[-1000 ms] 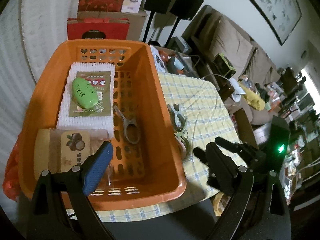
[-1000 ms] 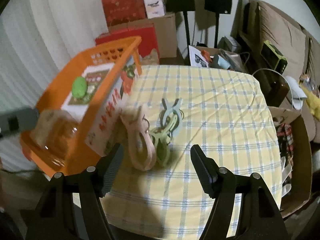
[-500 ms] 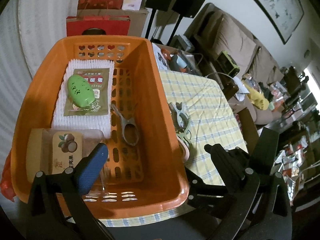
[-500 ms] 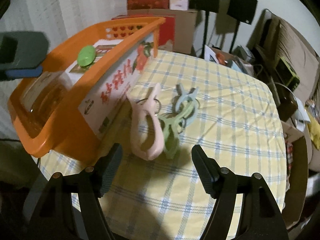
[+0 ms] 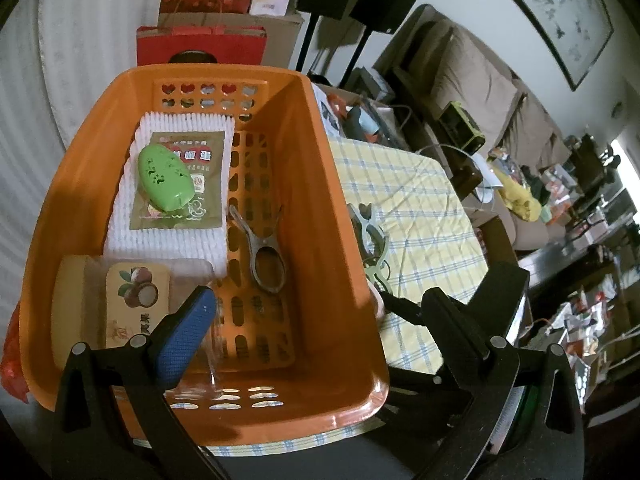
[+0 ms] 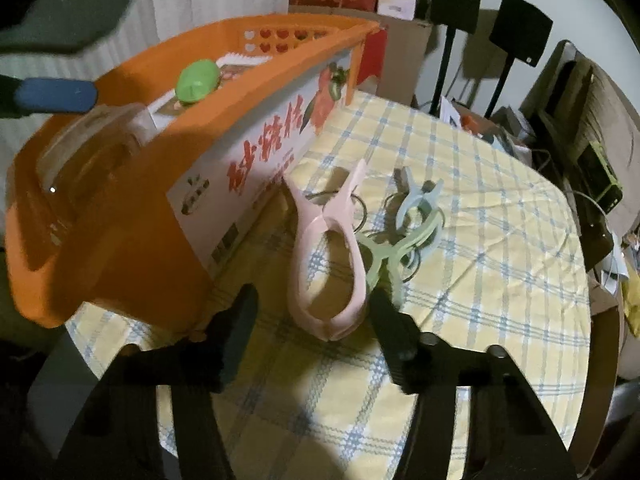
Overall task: Organize objects
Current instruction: 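Reach the right gripper to the pink clothespin on the table and grasp it, then carry the pink clothespin over the basket with the right gripper while the left gripper grasps it, then open the right gripper while the left gripper lowers the pink clothespin into the basket, then grasp the green clothespin on the table with the right gripper while the left gripper moves to the grey clothespin, then grasp the grey-blue clothespin with the left gripper while the right gripper holds the green clothespin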
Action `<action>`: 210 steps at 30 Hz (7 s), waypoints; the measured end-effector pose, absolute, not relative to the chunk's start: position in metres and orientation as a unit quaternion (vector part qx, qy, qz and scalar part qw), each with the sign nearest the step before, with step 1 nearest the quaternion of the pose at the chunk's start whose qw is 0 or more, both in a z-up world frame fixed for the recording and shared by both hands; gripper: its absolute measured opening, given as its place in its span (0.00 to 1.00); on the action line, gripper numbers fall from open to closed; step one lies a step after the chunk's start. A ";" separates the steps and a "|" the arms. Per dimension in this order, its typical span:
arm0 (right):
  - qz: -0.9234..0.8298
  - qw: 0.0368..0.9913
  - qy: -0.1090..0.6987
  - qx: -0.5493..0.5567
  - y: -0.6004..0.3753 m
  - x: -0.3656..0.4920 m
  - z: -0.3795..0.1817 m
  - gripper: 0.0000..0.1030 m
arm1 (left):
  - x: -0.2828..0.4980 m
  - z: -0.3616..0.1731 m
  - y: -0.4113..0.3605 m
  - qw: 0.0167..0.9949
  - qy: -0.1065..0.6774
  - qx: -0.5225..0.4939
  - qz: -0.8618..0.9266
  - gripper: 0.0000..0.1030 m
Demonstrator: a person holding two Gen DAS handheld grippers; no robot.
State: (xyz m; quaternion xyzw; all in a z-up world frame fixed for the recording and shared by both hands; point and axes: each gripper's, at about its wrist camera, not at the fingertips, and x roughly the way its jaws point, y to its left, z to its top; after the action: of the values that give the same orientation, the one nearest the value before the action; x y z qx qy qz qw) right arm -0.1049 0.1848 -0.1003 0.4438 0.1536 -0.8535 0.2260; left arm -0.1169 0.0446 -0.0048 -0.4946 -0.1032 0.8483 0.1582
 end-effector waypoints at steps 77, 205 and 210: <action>-0.867 0.262 -0.018 0.423 0.122 -0.181 0.014 0.39 | -0.256 -0.009 0.005 0.174 -0.187 -0.551 0.795 0.13; -0.905 0.098 -0.089 0.404 0.389 -0.072 -0.017 0.25 | -0.138 -0.020 0.196 0.149 -0.006 -0.463 0.874 0.80; -0.905 0.093 -0.095 0.404 0.402 -0.068 -0.019 0.25 | -0.156 -0.050 0.214 0.123 0.014 -0.479 0.869 0.80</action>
State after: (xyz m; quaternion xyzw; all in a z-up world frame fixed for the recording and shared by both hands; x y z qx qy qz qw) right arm -0.0685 0.4021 -0.0192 0.4036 -0.0951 -0.9053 0.0926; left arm -0.1555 0.2144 -0.0499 -0.4789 0.0141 0.8691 0.1228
